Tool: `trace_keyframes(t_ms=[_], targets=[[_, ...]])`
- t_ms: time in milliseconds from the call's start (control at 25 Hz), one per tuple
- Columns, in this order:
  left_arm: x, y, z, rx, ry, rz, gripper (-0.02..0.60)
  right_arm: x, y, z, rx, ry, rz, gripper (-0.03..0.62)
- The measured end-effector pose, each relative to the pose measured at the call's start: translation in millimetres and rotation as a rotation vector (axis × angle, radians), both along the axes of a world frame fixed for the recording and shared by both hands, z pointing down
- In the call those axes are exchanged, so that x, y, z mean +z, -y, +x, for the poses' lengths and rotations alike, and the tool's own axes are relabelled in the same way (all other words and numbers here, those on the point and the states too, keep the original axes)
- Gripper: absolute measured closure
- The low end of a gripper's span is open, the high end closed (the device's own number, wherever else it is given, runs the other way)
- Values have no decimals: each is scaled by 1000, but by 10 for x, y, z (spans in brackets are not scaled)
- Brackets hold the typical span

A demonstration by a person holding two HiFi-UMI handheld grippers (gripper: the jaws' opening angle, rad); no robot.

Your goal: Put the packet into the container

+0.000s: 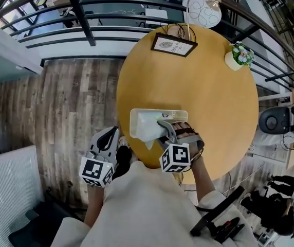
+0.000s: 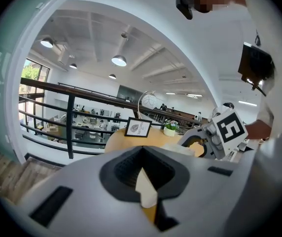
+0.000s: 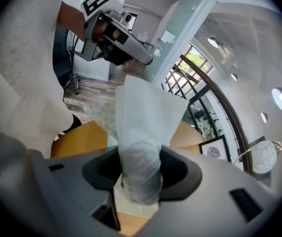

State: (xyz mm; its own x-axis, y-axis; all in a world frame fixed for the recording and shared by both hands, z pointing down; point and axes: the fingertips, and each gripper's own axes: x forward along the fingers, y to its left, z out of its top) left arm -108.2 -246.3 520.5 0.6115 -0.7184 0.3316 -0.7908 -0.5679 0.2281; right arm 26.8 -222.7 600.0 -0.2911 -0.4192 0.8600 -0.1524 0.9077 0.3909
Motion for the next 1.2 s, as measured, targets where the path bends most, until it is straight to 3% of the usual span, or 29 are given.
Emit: trace_keyframes(t_ms=[200, 360, 520, 1000, 1200], targets=[[6, -26, -150, -49, -4, 1, 577, 237, 74, -27, 0, -52, -179, 385], [8, -19, -267, -82, -6, 2, 577, 487, 120, -57, -32, -152, -306, 385], [21, -21, -358, -107, -5, -2, 577, 755, 116, -82, -40, -208, -341, 385], [2, -2, -408, -103, -6, -1, 577, 1013, 43, -152, -39, -182, -380, 384], [-31, 6, -424, -98, -5, 9, 577, 839, 48, -196, -41, -140, -406, 307]])
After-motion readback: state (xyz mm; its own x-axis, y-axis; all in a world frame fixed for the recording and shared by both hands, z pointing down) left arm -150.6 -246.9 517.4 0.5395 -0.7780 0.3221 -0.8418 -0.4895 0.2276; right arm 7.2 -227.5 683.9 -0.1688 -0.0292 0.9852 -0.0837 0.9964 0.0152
